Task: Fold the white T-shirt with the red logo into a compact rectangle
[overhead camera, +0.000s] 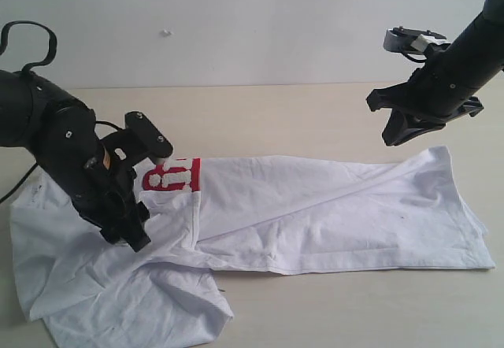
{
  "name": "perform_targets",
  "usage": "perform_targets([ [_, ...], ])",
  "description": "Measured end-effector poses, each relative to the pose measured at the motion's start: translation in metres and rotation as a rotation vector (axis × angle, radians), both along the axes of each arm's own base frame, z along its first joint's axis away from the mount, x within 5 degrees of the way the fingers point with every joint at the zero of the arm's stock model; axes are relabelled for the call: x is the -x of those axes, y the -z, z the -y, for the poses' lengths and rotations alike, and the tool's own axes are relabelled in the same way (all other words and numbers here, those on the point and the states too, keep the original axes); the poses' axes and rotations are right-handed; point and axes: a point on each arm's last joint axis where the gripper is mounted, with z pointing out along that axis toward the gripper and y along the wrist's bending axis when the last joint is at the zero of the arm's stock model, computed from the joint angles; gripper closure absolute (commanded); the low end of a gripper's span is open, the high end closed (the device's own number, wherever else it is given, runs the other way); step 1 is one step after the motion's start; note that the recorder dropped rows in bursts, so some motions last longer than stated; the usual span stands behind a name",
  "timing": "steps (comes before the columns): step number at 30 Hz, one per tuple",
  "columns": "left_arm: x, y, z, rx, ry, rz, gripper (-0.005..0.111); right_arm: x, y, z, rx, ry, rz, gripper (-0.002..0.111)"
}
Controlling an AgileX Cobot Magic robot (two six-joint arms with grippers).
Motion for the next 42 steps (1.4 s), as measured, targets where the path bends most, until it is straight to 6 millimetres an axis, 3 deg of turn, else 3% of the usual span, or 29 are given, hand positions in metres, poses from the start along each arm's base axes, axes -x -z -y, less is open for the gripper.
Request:
perform_targets([
  [5,-0.012,-0.006,-0.013,-0.154,0.001,0.137,0.045,0.000,0.000,0.000,0.000,0.000,0.000,0.100],
  [9,-0.025,-0.020,-0.024,-0.266,-0.110,0.282,0.045,0.000,0.000,0.000,0.000,0.001,0.002,0.100],
  [16,0.006,-0.033,0.001,0.049,-0.027,-0.006,0.045,0.000,0.000,0.000,0.001,0.001,0.003,0.100],
  [27,0.005,0.010,0.001,0.009,-0.032,-0.058,0.045,-0.001,0.000,-0.001,-0.009,0.006,0.004,0.100],
  [39,-0.018,0.000,-0.021,-0.229,-0.095,0.217,0.046,-0.001,0.000,0.000,-0.008,0.008,0.008,0.100],
  [42,-0.017,0.001,-0.021,-0.226,-0.088,0.203,0.058,-0.001,0.000,0.000,-0.007,0.009,0.010,0.100],
])
